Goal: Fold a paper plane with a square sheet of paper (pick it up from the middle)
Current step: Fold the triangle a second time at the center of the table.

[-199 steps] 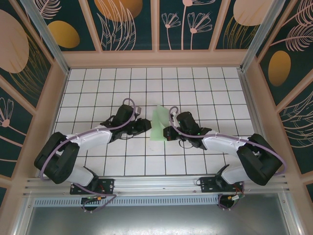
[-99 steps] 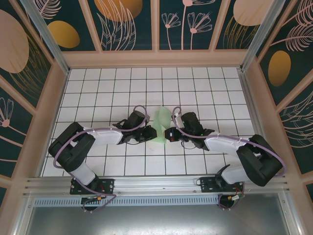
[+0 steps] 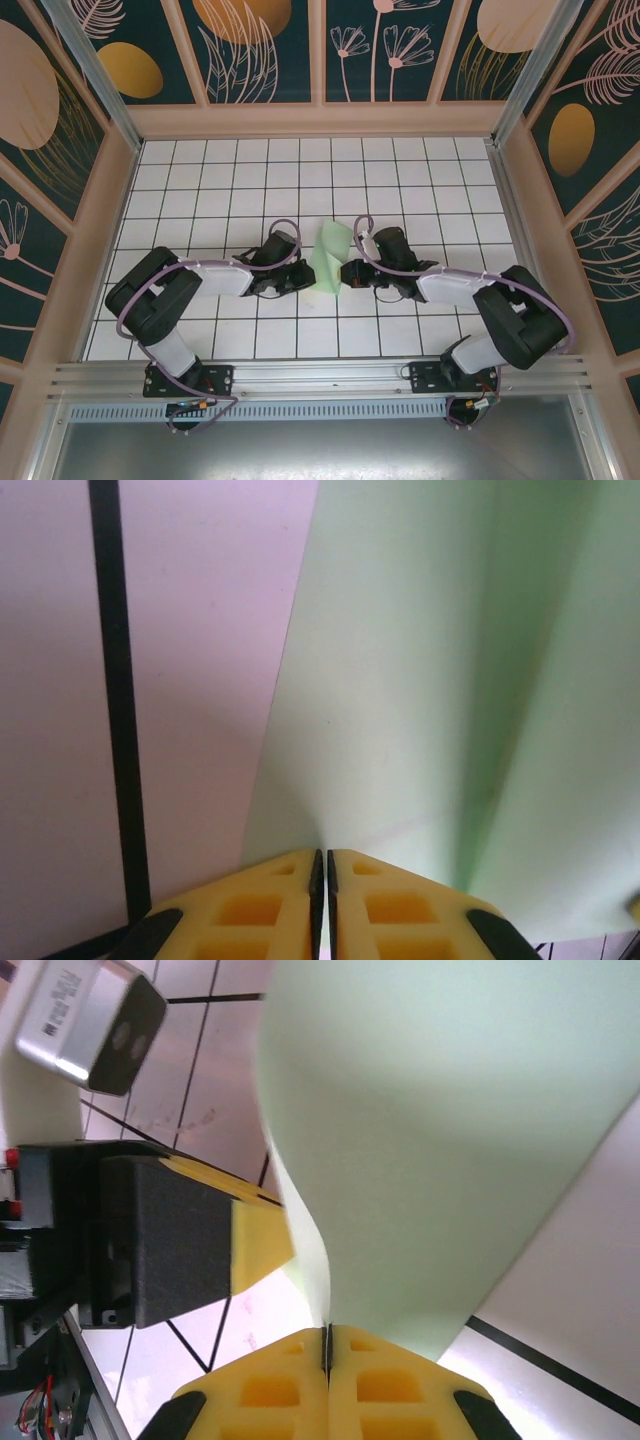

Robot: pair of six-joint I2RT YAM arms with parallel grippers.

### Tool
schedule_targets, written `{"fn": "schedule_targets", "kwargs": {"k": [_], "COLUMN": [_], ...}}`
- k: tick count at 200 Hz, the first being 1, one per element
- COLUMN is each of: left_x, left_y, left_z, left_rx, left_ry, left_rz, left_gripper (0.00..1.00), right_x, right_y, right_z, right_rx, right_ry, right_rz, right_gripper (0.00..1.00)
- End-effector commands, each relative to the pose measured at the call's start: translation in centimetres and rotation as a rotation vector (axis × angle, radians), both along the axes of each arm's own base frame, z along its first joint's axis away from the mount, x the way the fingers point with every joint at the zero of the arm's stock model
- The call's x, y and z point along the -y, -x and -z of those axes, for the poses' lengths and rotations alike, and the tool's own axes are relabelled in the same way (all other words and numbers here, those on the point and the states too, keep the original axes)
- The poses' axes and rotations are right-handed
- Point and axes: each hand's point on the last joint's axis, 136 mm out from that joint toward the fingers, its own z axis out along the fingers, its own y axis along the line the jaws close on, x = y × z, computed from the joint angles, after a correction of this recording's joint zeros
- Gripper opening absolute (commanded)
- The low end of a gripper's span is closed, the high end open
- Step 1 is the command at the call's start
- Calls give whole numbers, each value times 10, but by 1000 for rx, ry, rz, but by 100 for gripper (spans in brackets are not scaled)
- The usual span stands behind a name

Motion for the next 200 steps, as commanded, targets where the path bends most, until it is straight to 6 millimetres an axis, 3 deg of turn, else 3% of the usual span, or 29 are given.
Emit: {"fn": "schedule_targets", "kwargs": {"k": [1, 123, 200], "left_x": [-9, -12, -12], "left_y": [4, 3, 3], "left_z": [14, 16, 16], "left_rx": [-13, -3, -5], "left_ry": [-63, -96, -97], "left_rz": [-4, 10, 12], "left_gripper": [15, 14, 14], "right_x": [-2, 2, 1], "right_y": [-7, -28, -37], "right_z": [-3, 27, 31], "right_rx": [3, -47, -47], "right_ry": [-2, 159, 208], "right_rz": [-32, -65, -82], "right_gripper": [6, 8, 10]}}
